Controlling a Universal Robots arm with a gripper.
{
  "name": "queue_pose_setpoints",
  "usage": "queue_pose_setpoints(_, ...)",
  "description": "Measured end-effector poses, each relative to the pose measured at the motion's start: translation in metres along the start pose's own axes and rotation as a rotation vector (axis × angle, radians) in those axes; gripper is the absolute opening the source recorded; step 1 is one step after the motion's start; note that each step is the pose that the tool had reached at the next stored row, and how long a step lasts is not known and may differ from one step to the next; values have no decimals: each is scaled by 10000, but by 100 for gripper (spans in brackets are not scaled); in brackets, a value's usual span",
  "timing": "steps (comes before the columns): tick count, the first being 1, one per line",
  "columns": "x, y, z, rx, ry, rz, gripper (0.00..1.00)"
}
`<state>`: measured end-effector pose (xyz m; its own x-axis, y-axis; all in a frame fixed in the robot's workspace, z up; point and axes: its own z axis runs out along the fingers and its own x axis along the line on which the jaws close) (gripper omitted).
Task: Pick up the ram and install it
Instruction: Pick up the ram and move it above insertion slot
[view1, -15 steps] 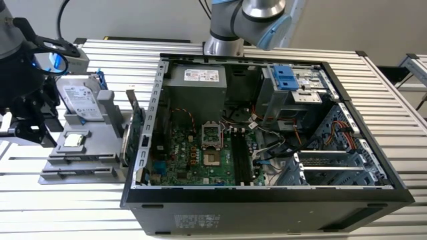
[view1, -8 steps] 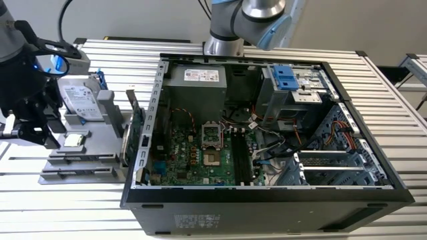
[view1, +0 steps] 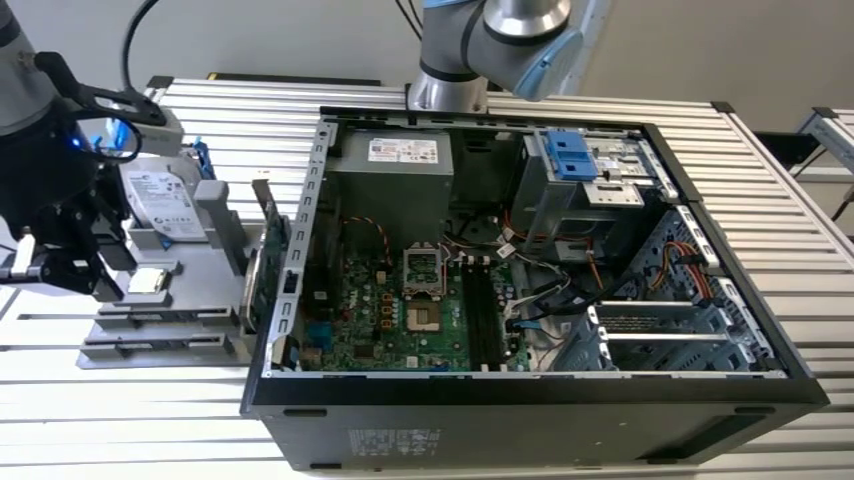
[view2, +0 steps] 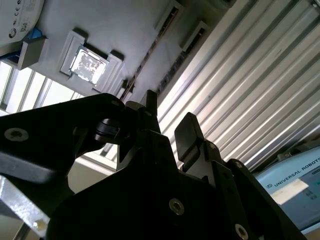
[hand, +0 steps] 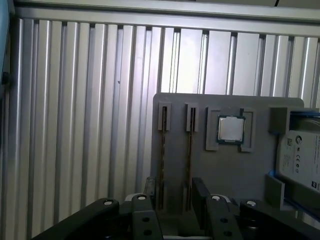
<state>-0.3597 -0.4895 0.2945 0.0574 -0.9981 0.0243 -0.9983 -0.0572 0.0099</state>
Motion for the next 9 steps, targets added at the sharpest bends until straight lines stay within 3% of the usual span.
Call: queue_pose_setpoints(9,-1,0,27,21,6,10,0)
